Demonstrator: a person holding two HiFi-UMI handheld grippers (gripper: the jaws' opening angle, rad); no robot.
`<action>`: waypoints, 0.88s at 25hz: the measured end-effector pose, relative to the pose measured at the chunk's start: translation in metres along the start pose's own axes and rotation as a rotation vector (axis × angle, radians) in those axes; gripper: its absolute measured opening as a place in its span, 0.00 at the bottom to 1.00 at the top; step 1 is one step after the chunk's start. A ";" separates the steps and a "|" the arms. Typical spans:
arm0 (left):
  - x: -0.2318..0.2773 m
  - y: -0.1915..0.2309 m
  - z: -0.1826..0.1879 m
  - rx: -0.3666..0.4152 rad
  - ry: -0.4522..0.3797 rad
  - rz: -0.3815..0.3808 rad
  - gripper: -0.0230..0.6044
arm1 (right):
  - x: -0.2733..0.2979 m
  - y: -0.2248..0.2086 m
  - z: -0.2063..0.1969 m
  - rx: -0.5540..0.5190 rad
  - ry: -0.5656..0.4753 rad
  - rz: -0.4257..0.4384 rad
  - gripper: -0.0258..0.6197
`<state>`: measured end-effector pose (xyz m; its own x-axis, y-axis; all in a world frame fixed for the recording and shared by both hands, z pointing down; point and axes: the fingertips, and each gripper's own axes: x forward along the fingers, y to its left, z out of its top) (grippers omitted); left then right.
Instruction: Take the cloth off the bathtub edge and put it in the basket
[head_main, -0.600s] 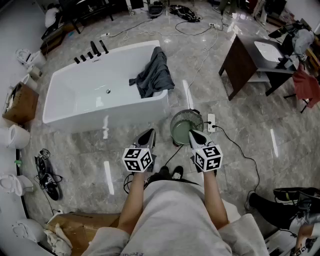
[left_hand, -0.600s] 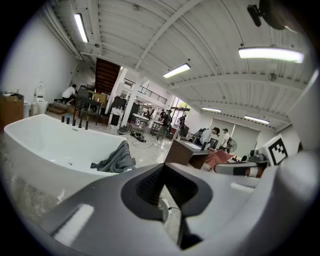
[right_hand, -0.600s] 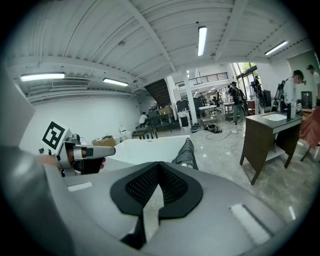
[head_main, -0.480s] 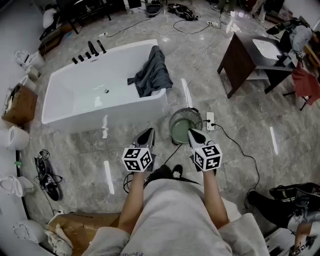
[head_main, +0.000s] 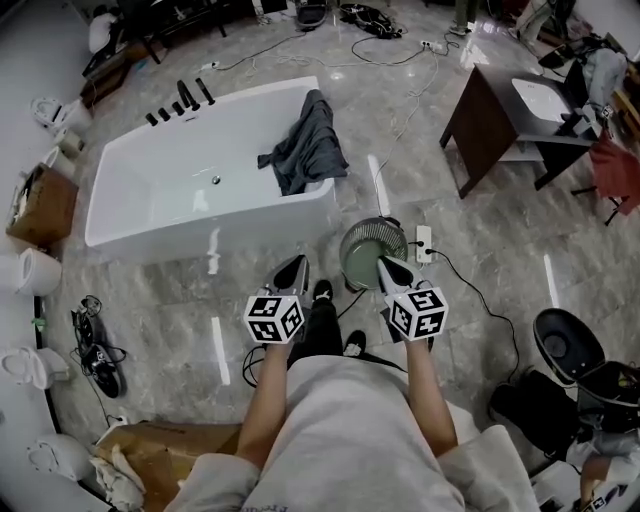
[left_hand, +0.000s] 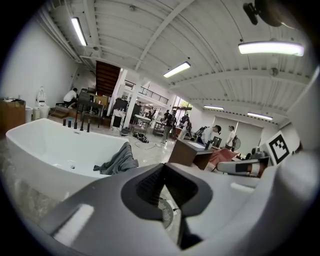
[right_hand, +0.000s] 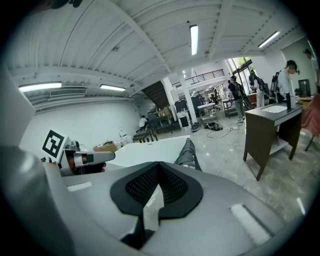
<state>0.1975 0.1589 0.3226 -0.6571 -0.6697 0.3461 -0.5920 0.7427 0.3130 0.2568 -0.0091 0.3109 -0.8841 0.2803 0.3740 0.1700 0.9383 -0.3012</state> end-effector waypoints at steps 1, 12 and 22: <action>0.003 0.002 0.002 0.002 0.000 0.000 0.13 | 0.004 -0.001 0.001 -0.004 0.001 0.000 0.04; 0.064 0.043 0.026 -0.010 0.040 -0.015 0.13 | 0.070 -0.024 0.020 0.026 0.040 -0.021 0.04; 0.138 0.140 0.091 -0.011 0.054 -0.086 0.13 | 0.187 -0.017 0.052 0.065 0.065 -0.091 0.04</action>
<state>-0.0183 0.1704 0.3332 -0.5774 -0.7306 0.3646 -0.6400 0.6822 0.3535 0.0662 0.0167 0.3398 -0.8641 0.2094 0.4576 0.0602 0.9458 -0.3190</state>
